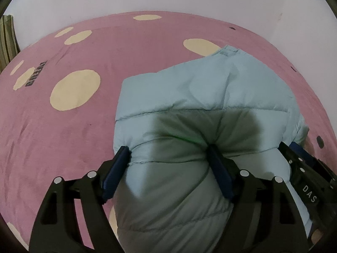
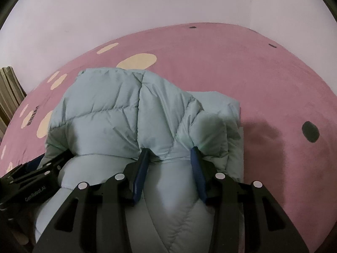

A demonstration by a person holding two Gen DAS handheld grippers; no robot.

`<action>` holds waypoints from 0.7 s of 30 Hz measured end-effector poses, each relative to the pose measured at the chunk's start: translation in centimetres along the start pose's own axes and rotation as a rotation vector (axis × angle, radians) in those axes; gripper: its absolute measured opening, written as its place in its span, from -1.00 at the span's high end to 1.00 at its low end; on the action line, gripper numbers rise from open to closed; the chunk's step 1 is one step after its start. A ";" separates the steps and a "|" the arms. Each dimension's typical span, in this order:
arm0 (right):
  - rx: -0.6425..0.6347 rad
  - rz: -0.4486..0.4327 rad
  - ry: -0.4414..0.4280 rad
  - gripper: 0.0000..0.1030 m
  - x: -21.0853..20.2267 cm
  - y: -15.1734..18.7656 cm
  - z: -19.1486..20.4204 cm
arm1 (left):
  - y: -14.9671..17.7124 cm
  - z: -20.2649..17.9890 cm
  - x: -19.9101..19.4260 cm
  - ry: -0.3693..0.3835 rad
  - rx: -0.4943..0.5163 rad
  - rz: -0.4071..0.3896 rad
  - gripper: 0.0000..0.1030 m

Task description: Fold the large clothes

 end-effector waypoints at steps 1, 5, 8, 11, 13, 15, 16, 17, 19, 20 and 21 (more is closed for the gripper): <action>0.002 0.003 -0.002 0.19 0.1 0.0 0.0 | 0.0 0.0 0.1 -0.001 0.001 0.003 -0.51; 0.004 0.011 -0.003 0.19 0.5 -0.1 -0.2 | -0.1 -0.1 0.5 -0.004 0.004 0.013 -0.51; 0.005 0.016 -0.002 0.19 0.7 -0.1 -0.2 | -0.1 -0.1 0.7 -0.007 0.006 0.022 -0.52; 0.005 0.019 0.000 0.19 0.9 -0.1 -0.2 | -0.3 0.0 1.0 -0.001 0.004 0.030 -0.53; 0.003 0.019 0.005 0.19 0.9 -0.1 -0.2 | -0.3 0.0 1.1 0.001 0.004 0.035 -0.53; -0.001 0.019 0.013 0.19 0.9 -0.1 -0.1 | -0.4 0.1 1.1 0.003 0.005 0.035 -0.53; -0.004 0.017 0.018 0.19 0.8 -0.1 0.0 | -0.4 0.1 1.1 0.006 0.004 0.036 -0.53; -0.008 0.013 0.023 0.19 0.6 -0.2 0.0 | -0.5 0.1 1.0 0.013 0.001 0.037 -0.53; -0.004 0.003 0.017 0.19 0.4 -0.2 0.1 | -0.5 0.3 0.7 0.035 -0.008 0.031 -0.53; -0.001 -0.001 0.014 0.19 0.3 -0.2 0.1 | -0.6 0.4 0.5 0.050 -0.013 0.029 -0.53; 0.000 -0.007 0.010 0.18 0.0 -0.2 0.1 | -0.6 0.5 0.2 0.067 -0.020 0.029 -0.53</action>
Point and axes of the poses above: each gripper's, at about its wrist camera, not at the fingertips, and x roughly the way its jaws point, z to its left, y to its underside, the point moved 9 cm from there along x, roughly the way its jaws point, and after that the axes turned 10 degrees about z, right-handed, at the moved point
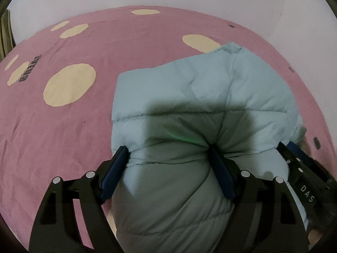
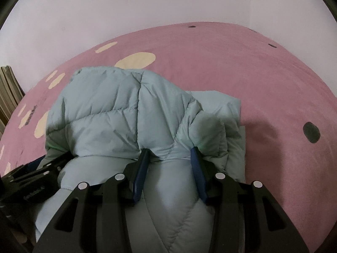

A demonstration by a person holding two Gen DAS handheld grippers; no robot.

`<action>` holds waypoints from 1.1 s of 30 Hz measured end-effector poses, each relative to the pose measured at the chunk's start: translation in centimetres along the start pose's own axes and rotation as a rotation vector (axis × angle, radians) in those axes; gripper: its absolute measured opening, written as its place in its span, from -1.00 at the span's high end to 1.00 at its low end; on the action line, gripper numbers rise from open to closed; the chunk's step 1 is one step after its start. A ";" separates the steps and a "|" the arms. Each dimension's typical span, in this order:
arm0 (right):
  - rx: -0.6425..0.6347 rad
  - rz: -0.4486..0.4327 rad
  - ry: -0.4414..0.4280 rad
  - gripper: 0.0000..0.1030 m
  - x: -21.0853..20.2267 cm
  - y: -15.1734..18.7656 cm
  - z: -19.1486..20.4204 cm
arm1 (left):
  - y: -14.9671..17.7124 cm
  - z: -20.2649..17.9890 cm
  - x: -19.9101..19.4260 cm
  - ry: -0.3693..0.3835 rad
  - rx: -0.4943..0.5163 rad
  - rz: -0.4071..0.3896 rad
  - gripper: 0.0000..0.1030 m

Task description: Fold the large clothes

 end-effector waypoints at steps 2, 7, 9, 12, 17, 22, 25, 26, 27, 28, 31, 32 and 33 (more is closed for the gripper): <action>0.002 -0.021 -0.019 0.11 -0.8 0.0 0.0 | 0.0 0.2 -0.6 0.032 -0.016 0.004 -0.54; 0.089 -0.070 -0.151 -0.44 -4.8 0.2 -0.8 | 0.8 2.8 -3.2 0.138 -0.163 -0.007 -0.61; 0.129 -0.105 -0.173 -0.45 -6.6 0.3 -2.0 | 1.3 4.3 -4.1 0.171 -0.238 -0.031 -0.64; 0.214 -0.096 -0.241 -0.46 -7.5 1.2 -4.0 | 2.9 5.8 -4.4 0.268 -0.348 -0.018 -0.65; 0.345 -0.008 -0.314 -0.46 -5.2 3.9 -6.0 | 5.0 6.3 -4.1 0.363 -0.419 -0.038 -0.69; 0.394 0.017 -0.363 -0.58 -3.1 5.3 -6.0 | 5.2 4.5 -3.5 0.435 -0.403 0.010 -0.79; 0.354 0.028 -0.367 -0.58 -3.0 5.2 -4.7 | 4.7 3.8 -2.9 0.433 -0.395 0.015 -0.83; 0.349 0.032 -0.369 -0.57 -2.9 5.2 -4.3 | 4.6 3.7 -2.8 0.433 -0.394 0.017 -0.83; 0.341 0.035 -0.369 -0.55 -2.8 5.3 -4.0 | 4.5 3.6 -2.7 0.433 -0.391 0.020 -0.83; 0.334 0.036 -0.370 -0.50 -2.8 5.3 -3.7 | 4.4 3.3 -2.5 0.429 -0.383 0.027 -0.83; 0.313 0.048 -0.376 -0.25 -2.4 5.2 -2.6 | 4.7 2.0 -2.4 0.445 -0.342 0.044 -0.48; 0.304 0.050 -0.381 -0.14 -2.4 5.2 -2.1 | 4.7 1.5 -2.2 0.463 -0.339 0.062 -0.44; 0.302 0.058 -0.400 -0.02 -2.4 5.3 -1.8 | 4.8 1.5 -2.0 0.463 -0.350 0.067 -0.40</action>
Point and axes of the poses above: each gripper's, at about its wrist camera, not at the fingertips, and x roughly the way its jaws point, z to its left, y to its underside, the point moved 9 cm from there along x, roughly the way its jaws point, and after that the axes turned 10 degrees about z, right-handed, at the moved point
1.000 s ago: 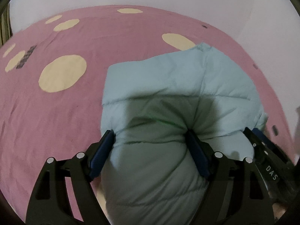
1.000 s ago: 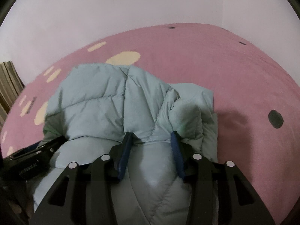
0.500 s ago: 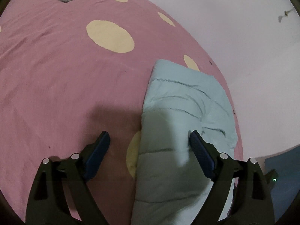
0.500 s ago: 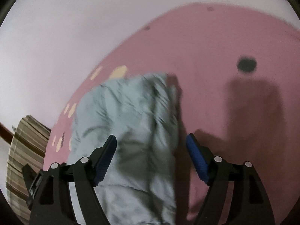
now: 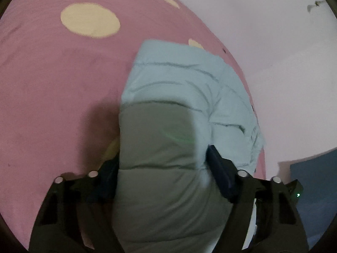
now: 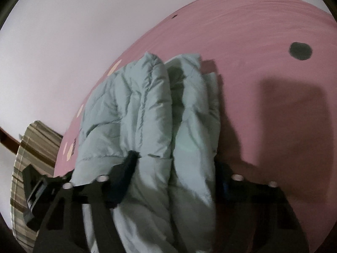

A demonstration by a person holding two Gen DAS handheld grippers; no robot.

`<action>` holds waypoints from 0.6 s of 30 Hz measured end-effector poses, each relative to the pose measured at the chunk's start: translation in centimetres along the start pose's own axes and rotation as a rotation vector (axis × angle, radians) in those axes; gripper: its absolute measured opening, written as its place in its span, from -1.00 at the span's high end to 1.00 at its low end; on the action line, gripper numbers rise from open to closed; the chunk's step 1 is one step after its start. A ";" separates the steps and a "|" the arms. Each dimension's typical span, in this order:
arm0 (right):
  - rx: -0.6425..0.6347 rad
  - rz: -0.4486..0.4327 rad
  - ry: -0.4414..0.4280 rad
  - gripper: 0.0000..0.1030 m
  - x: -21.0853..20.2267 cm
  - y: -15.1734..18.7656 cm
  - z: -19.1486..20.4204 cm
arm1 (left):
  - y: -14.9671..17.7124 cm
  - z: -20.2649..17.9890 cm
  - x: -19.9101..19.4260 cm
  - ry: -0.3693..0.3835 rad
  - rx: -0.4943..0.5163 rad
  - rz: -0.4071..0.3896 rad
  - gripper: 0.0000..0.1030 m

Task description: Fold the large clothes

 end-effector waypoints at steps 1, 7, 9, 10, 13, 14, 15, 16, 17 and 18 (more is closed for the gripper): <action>0.006 0.008 -0.012 0.05 0.3 0.1 0.3 | 0.0 0.0 0.0 0.001 0.001 0.001 -0.34; -0.014 0.003 -0.040 0.31 0.5 0.2 1.5 | 0.2 0.0 -0.4 -0.006 0.027 -0.002 -0.04; -0.026 -0.006 -0.037 0.37 0.4 0.3 2.0 | 0.1 0.0 -0.6 -0.003 0.027 -0.006 0.02; -0.035 -0.011 -0.034 0.39 -0.1 0.5 1.7 | 0.1 -0.2 -0.8 -0.006 0.033 -0.012 0.05; -0.072 -0.028 -0.015 0.43 -0.5 0.5 2.5 | 0.3 -0.3 -1.4 -0.014 0.051 -0.023 0.13; -0.079 -0.031 -0.015 0.44 -0.6 0.6 2.9 | 0.3 -0.4 -1.7 -0.017 0.054 -0.027 0.14; -0.083 -0.032 -0.018 0.45 -0.6 0.5 3.1 | 0.3 -0.5 -1.9 -0.018 0.056 -0.032 0.16; -0.086 -0.033 -0.021 0.45 -0.6 0.5 3.3 | 0.2 -0.5 -2.3 -0.018 0.057 -0.035 0.17; -0.093 -0.035 -0.025 0.46 -0.7 0.5 3.7 | 0.1 -0.5 -2.5 -0.018 0.059 -0.038 0.18; -0.099 -0.037 -0.030 0.46 -0.8 0.4 3.9 | 0.1 -0.6 -2.8 -0.018 0.060 -0.043 0.19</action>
Point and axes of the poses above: each gripper's, at about its wrist camera, not at the fingertips, and x roughly the way its jaws point, z to its left, y to its underside, the point moved 9 cm from there along x, roughly the way its jaws point, and after that the axes turned 10 degrees about z, right-handed, at the moved point
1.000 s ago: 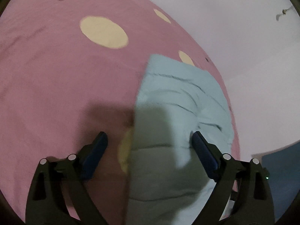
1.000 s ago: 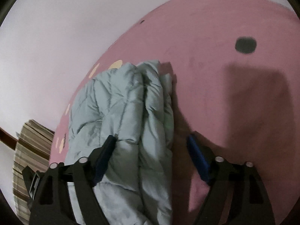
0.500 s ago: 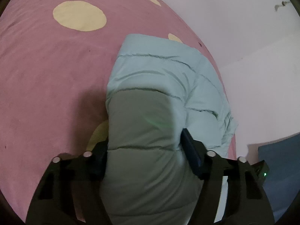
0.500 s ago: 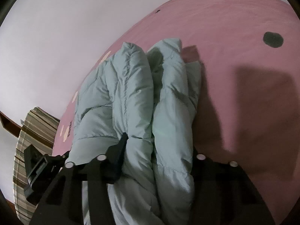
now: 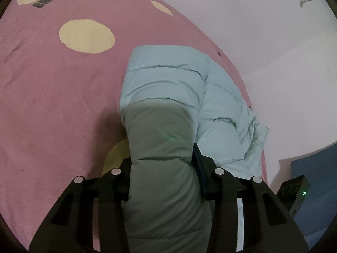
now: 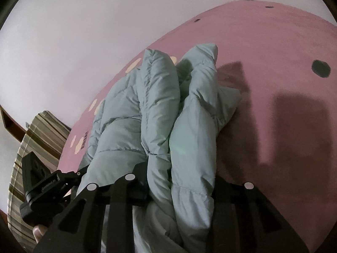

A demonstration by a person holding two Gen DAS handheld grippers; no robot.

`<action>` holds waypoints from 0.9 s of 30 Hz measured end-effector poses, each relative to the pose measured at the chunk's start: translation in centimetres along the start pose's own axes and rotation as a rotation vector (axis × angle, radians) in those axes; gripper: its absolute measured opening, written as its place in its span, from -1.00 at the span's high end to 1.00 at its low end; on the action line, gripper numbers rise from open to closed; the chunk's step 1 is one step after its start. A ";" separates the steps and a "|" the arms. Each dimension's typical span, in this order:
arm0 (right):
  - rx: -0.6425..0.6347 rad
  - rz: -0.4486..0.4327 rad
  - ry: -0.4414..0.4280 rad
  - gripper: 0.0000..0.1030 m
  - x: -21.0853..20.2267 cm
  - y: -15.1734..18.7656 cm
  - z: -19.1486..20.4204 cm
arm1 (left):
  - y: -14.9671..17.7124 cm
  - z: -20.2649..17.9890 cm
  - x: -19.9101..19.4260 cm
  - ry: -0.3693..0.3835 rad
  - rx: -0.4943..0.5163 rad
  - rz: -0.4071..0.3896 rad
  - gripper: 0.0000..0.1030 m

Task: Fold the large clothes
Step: 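Hold the folded bundle with both tools and press it flat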

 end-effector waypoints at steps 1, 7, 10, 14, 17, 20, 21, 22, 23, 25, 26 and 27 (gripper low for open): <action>-0.007 0.000 -0.003 0.47 0.0 0.0 0.2 | -0.1 0.1 -0.4 -0.001 0.000 -0.008 0.20; -0.052 0.008 -0.034 0.47 0.9 -0.7 2.7 | -1.0 0.8 -2.4 -0.004 -0.016 -0.047 0.21; -0.070 0.017 -0.061 0.48 1.8 -1.3 4.3 | -1.8 1.4 -3.7 -0.013 -0.017 -0.079 0.22; -0.116 0.023 -0.095 0.48 3.5 -2.3 7.4 | -3.6 2.8 -5.7 -0.033 -0.030 -0.125 0.22; -0.143 0.023 -0.127 0.48 5.0 -3.2 9.8 | -5.2 4.4 -7.5 -0.052 -0.034 -0.163 0.22; -0.169 0.024 -0.149 0.48 6.6 -4.0 12.1 | -7.1 5.6 -9.1 -0.079 -0.029 -0.206 0.22; -0.177 0.024 -0.155 0.48 7.1 -4.3 12.7 | -7.5 5.9 -9.4 -0.084 -0.029 -0.217 0.22; -0.189 0.023 -0.162 0.48 7.9 -4.7 13.6 | -8.2 6.4 -9.8 -0.089 -0.031 -0.229 0.22; -0.196 0.024 -0.167 0.48 8.4 -5.0 14.3 | -8.8 7.0 -10.2 -0.092 -0.034 -0.238 0.22; -0.210 0.028 -0.173 0.48 9.4 -5.4 15.2 | -9.7 8.2 -10.6 -0.099 -0.042 -0.249 0.22; -0.216 0.032 -0.175 0.48 10.1 -5.6 15.7 | -10.1 8.8 -10.7 -0.102 -0.046 -0.251 0.22; -0.221 0.036 -0.176 0.48 10.6 -5.7 15.9 | -10.5 9.4 -10.6 -0.106 -0.051 -0.250 0.22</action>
Point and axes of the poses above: each gripper's, at about its wrist camera, not at the fingertips, and x roughly the way its jaws point, z to its left, y to its underside, the point moved 9 cm from there along x, roughly the way its jaws point, and after that the axes turned 10 degrees about z, right-handed, at the moved point
